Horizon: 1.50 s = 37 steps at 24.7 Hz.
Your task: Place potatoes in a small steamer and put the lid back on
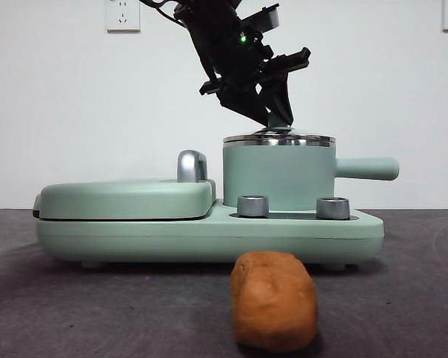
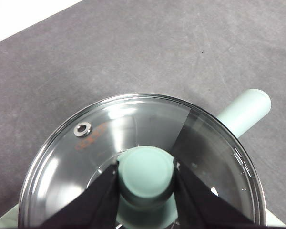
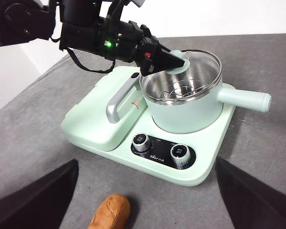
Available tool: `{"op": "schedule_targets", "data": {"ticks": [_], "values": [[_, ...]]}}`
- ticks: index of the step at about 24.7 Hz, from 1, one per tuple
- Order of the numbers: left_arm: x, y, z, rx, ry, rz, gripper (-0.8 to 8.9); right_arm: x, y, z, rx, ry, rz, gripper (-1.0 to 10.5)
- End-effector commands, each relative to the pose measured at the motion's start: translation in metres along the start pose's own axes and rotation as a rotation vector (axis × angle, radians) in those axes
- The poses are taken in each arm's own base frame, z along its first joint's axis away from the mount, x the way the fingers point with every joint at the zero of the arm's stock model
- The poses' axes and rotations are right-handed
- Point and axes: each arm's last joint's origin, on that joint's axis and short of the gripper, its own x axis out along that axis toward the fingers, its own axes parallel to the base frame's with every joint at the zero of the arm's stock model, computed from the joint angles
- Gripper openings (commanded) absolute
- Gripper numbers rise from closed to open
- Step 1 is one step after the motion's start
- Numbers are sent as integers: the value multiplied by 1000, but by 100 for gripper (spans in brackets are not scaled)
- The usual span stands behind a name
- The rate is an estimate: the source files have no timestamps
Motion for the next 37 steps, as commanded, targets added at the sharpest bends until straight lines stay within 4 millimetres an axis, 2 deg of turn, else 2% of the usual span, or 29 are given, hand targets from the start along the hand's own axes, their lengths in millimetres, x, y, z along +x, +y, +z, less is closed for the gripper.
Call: {"op": "schedule_targets", "data": {"ticks": [1, 5, 10, 15, 21, 29, 37], "values": [[-5, -4, 15, -51, -30, -11, 8, -2, 2, 5, 2, -14, 3, 461], [-29, -4, 43, -71, -62, -10, 8, 3, -1, 7, 78, 11, 27, 463], [-67, -1, 74, -70, -112, -1, 8, 25, -7, 10, 183, 118, 99, 463], [-97, 17, 79, -84, -121, 39, 8, 56, -5, 14, 276, 231, 177, 463], [-113, 40, 75, -117, -95, 90, 8, 93, 9, 10, 270, 334, 162, 463], [-131, 71, 74, -148, -110, 162, 8, 148, 44, -18, 222, 525, 73, 463], [-138, 95, 67, -173, -90, 213, 8, 196, 74, -70, 155, 760, -35, 462]]}}
